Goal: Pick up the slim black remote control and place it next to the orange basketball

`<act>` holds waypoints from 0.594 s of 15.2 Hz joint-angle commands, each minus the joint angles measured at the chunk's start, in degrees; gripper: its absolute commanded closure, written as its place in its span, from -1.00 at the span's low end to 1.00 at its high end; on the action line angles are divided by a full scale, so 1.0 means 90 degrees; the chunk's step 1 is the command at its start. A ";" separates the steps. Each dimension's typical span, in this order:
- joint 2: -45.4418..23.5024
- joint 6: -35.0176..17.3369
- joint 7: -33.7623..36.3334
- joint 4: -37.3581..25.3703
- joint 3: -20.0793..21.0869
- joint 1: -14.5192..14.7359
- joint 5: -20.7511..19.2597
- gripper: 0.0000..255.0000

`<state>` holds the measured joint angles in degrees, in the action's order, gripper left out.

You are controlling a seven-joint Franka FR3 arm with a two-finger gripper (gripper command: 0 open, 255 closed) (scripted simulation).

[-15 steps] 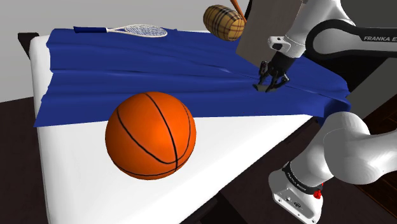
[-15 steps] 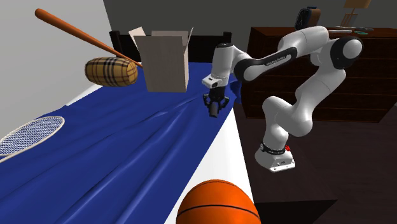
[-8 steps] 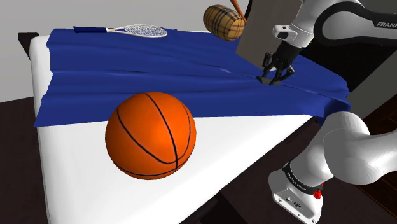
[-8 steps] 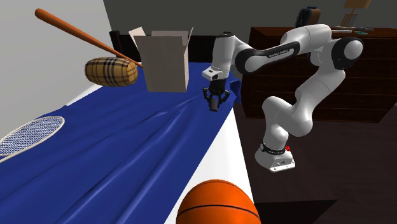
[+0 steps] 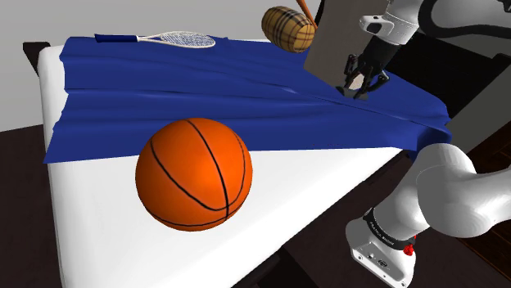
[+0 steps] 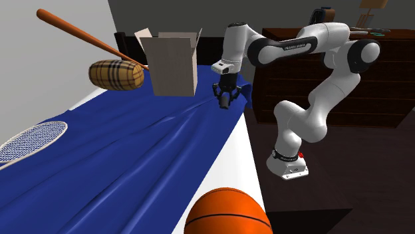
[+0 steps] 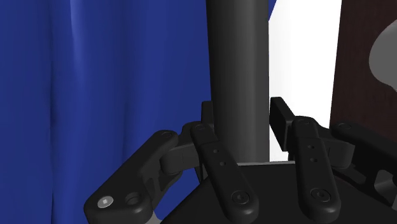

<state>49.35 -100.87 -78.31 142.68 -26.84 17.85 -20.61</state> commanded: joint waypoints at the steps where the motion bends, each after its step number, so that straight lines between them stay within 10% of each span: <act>1: -0.0036 0.0155 -0.0020 -0.0191 0.0038 0.0026 0.0046 1.00; 9: -0.0163 0.0765 -0.0070 -0.0926 0.0210 0.0112 0.0219 1.00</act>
<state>48.05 -94.74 -78.88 135.27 -25.16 18.75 -18.84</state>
